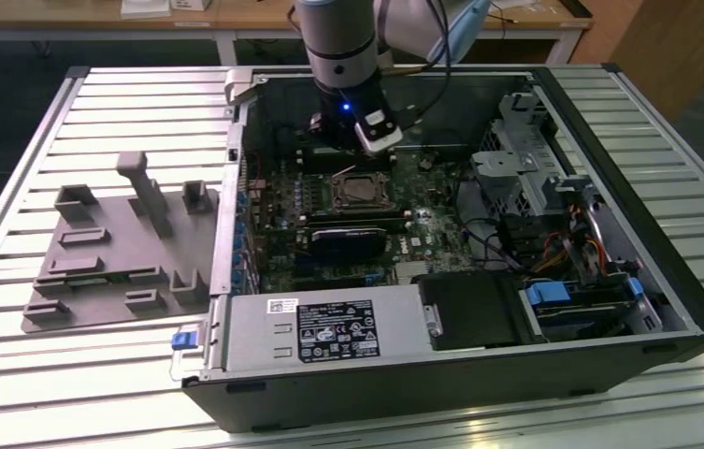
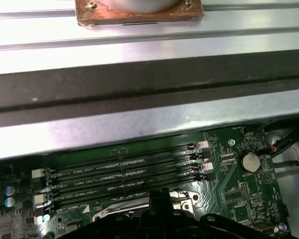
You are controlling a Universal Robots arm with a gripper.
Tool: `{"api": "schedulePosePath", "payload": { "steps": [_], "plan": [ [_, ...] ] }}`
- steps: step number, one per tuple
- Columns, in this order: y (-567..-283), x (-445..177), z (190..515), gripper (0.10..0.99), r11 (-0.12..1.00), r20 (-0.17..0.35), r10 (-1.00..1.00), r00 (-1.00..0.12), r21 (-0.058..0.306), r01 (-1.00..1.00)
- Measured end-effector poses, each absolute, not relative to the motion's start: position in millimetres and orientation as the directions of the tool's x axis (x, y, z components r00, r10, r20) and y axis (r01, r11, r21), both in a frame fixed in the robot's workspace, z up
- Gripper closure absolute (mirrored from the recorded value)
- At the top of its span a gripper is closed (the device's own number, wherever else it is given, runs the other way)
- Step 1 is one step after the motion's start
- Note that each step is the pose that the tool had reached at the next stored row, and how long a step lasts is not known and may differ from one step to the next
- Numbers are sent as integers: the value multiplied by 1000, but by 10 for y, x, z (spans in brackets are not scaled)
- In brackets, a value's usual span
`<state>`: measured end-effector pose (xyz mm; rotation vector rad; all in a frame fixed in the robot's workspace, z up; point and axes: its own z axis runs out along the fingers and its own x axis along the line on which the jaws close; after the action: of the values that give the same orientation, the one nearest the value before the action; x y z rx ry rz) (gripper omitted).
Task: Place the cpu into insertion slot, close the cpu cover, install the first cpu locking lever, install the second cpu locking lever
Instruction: 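Install the first cpu locking lever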
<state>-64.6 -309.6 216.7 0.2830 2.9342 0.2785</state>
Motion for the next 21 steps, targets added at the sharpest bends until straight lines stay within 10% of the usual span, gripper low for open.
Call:
{"api": "schedulePosePath", "payload": {
  "steps": [21],
  "plan": [
    [-2996,-645,2135,984,952,-161,266,-950,199,233]
  ]
}}
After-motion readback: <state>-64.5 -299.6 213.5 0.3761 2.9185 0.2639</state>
